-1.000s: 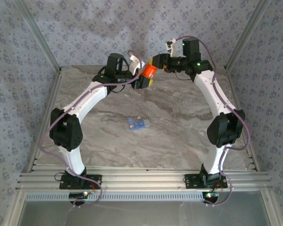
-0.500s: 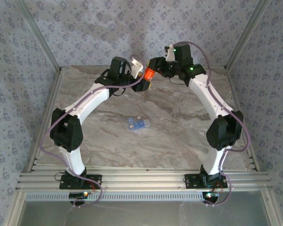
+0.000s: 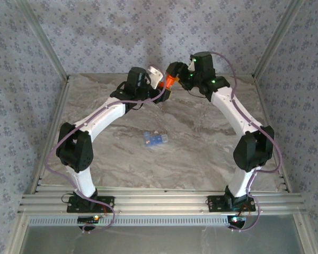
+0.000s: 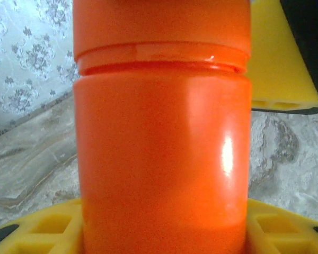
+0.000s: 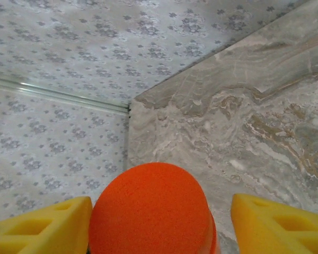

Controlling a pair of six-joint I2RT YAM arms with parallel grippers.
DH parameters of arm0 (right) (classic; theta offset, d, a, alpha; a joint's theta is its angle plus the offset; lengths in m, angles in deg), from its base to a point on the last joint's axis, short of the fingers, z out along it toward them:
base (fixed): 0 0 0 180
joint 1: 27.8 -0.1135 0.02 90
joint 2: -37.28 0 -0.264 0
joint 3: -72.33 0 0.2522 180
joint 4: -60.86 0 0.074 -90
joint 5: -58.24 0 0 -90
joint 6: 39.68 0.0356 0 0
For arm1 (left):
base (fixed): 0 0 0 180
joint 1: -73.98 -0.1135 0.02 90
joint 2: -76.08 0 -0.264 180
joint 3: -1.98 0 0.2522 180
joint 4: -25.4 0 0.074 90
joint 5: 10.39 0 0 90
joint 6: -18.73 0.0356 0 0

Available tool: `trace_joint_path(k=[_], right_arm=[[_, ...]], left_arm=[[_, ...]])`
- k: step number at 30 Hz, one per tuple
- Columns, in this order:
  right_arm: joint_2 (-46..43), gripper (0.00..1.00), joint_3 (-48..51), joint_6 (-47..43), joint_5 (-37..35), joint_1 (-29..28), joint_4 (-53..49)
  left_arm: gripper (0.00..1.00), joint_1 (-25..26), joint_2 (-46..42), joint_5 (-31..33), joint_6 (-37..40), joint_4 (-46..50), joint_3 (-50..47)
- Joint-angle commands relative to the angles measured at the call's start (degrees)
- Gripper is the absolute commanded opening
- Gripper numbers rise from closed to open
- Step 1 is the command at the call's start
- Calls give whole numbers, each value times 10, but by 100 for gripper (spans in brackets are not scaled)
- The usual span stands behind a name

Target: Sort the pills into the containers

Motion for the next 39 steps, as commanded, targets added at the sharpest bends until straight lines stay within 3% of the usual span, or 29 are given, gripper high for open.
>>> trace_joint_path(k=[1,6,10,14,18,28,39], right_arm=[[-46,77,-7,25,56,27,49],[-54,81,-8,-8,119,64,70],[-15,81,-36,-50,217,93,72],[46,81,-113,-140,311,102,0],[74,81,-157,-210,320,97,-61],[78,78,-144,-209,330,77,-45],[77,67,-124,-194,345,74,-29]], left_arm=[[0,-12,-19,-8,-21,-60,12],[0,-26,-21,-73,-24,-53,17],[0,-40,-12,-152,-32,-25,40],[0,-42,9,-199,-18,47,91],[0,-41,15,-219,-16,59,101],[0,-41,28,-236,-16,75,119],[0,-41,34,-236,-15,79,129]])
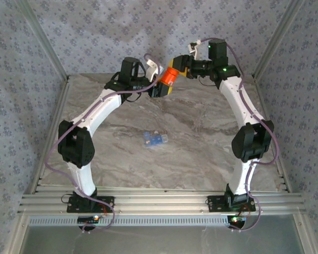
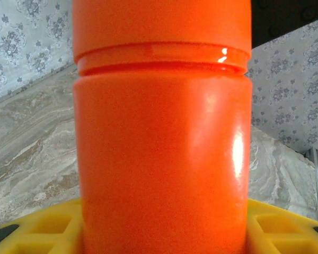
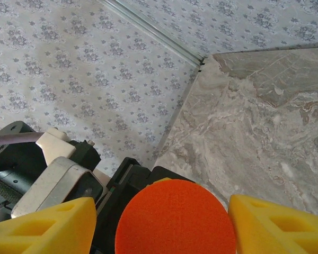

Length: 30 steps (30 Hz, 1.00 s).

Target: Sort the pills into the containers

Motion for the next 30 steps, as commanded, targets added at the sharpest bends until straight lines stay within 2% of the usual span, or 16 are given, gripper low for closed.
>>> trace_joint_path(k=[1,5,9,14,17,22,25,30], right_arm=[[-1,65,9,-1,24,-2,8],[-2,61,20,-3,23,-5,6],[-6,46,30,-2,17,-9,7],[-14,38,41,13,-21,-17,-1],[-28,36,58,60,-102,-31,-18],[-67,35,104,160,-245,-65,-2],[-77,35,121,204,-274,-83,35],[-78,38,120,238,-275,-87,64]], left_arm=[[0,0,2,-19,9,-5,29],[0,0,2,-18,10,-1,32],[0,0,1,-17,12,1,33],[0,1,-2,-7,15,2,31],[0,8,-10,51,33,-1,23],[0,46,-47,231,83,-79,-39],[0,62,-56,281,91,-112,-58],[0,69,-57,298,79,-143,-79]])
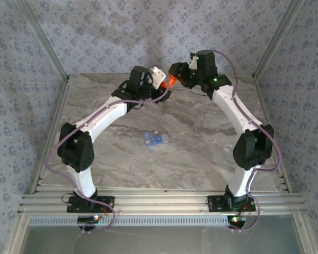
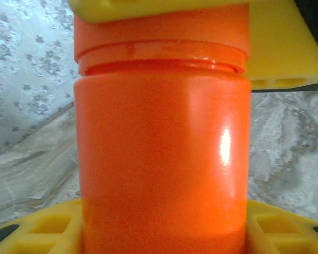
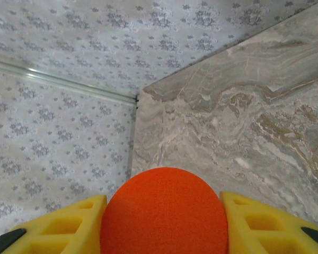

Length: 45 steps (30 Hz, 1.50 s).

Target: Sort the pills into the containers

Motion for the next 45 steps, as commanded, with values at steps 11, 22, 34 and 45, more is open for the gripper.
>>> trace_joint_path(k=[11,22,34,45], right_arm=[[-76,73,34,68,63,85,61],[-10,74,-37,-105,243,136,12],[38,80,-114,-143,261,84,-33],[50,74,-121,-168,270,62,-52]], left_arm=[[0,-31,-37,-71,-52,-97,-16],[0,-60,-7,-248,-49,40,74],[0,-59,14,-284,-45,76,109],[0,-58,15,-285,-41,78,109]])
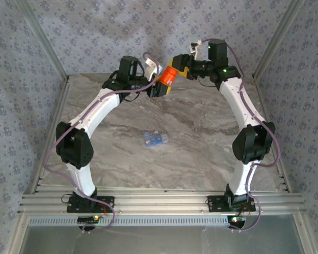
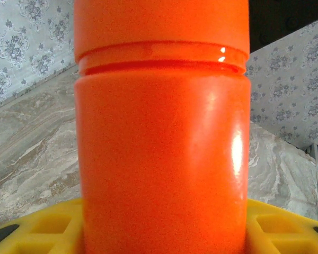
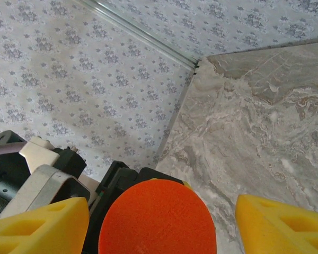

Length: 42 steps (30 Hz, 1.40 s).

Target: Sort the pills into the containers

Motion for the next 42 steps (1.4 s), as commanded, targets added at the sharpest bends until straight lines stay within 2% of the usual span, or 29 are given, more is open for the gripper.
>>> trace_joint_path(k=[1,5,14,21,29,32,37,42], right_arm=[[4,73,-14,-28,18,-3,-14],[0,67,0,-31,20,-4,-9],[0,45,7,-31,38,-14,-10],[0,46,14,-27,42,-23,-4],[-1,42,23,-13,36,-25,8],[-8,41,26,20,2,-33,2],[-32,41,66,90,-99,-70,1],[-59,41,119,147,-177,-103,27]], left_arm=[[0,3,-1,-22,13,-6,22],[0,3,0,-21,16,-4,24],[0,3,4,-21,17,-2,30],[0,3,9,-22,18,4,39],[0,3,8,-19,20,9,43],[0,7,2,13,24,2,35],[0,32,-25,143,52,-46,-8],[0,49,-48,223,56,-110,-55]])
